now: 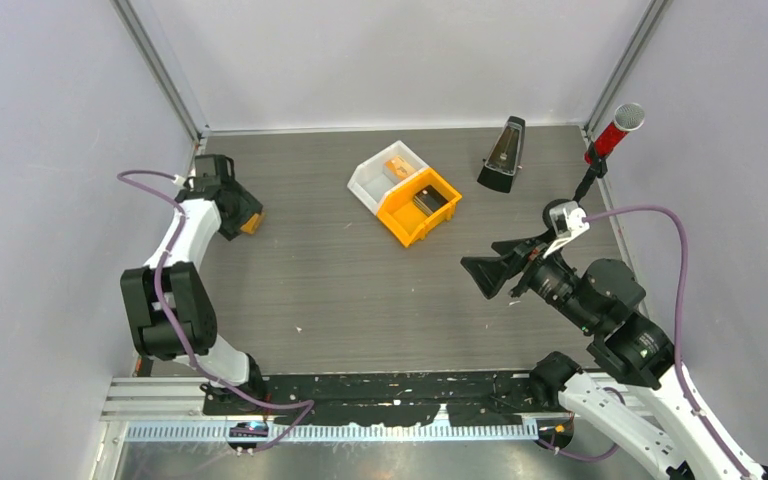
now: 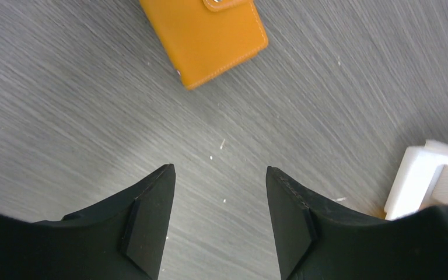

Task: Take the credit cards out of the card holder
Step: Move the card holder to the center of the board.

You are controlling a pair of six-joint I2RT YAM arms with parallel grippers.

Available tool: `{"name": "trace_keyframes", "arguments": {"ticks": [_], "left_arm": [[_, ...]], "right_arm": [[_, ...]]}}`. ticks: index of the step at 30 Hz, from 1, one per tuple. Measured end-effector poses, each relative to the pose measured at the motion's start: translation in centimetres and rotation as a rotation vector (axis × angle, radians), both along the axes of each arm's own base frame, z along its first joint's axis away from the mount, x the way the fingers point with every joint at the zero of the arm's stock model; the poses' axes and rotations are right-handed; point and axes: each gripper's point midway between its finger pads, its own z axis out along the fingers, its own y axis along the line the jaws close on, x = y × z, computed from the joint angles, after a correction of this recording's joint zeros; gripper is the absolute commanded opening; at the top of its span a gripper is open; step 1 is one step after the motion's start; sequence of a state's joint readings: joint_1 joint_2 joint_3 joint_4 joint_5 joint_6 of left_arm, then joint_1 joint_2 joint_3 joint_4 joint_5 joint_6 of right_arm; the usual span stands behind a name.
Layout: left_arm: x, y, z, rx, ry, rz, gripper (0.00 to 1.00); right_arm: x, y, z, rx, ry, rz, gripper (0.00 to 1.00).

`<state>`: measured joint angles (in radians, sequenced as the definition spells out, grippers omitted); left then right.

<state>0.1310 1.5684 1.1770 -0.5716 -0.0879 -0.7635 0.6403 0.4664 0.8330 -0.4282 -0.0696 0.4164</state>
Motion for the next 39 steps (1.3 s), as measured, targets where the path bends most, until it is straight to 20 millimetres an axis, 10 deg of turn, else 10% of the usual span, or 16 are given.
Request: {"name": "trace_keyframes", "arguments": {"ticks": [10,22,39], "left_arm": [[1.3,4.0,-3.7,-0.089,-0.016,0.193,0.58],[3.7,4.0,-7.6,-0.251,-0.038,0.264,0.56],[4.9,4.3,-8.3,-0.321,-0.071,0.315,0.18]], "right_arm": [[-0.2,-0.2,-0.3,-0.006,0.011,-0.001,0.96],[0.6,0.1,-1.1,-0.018,0.05,-0.017,0.96],[1.5,0.4,-1.7,-0.023,0.082,-0.043,0.97]]}}
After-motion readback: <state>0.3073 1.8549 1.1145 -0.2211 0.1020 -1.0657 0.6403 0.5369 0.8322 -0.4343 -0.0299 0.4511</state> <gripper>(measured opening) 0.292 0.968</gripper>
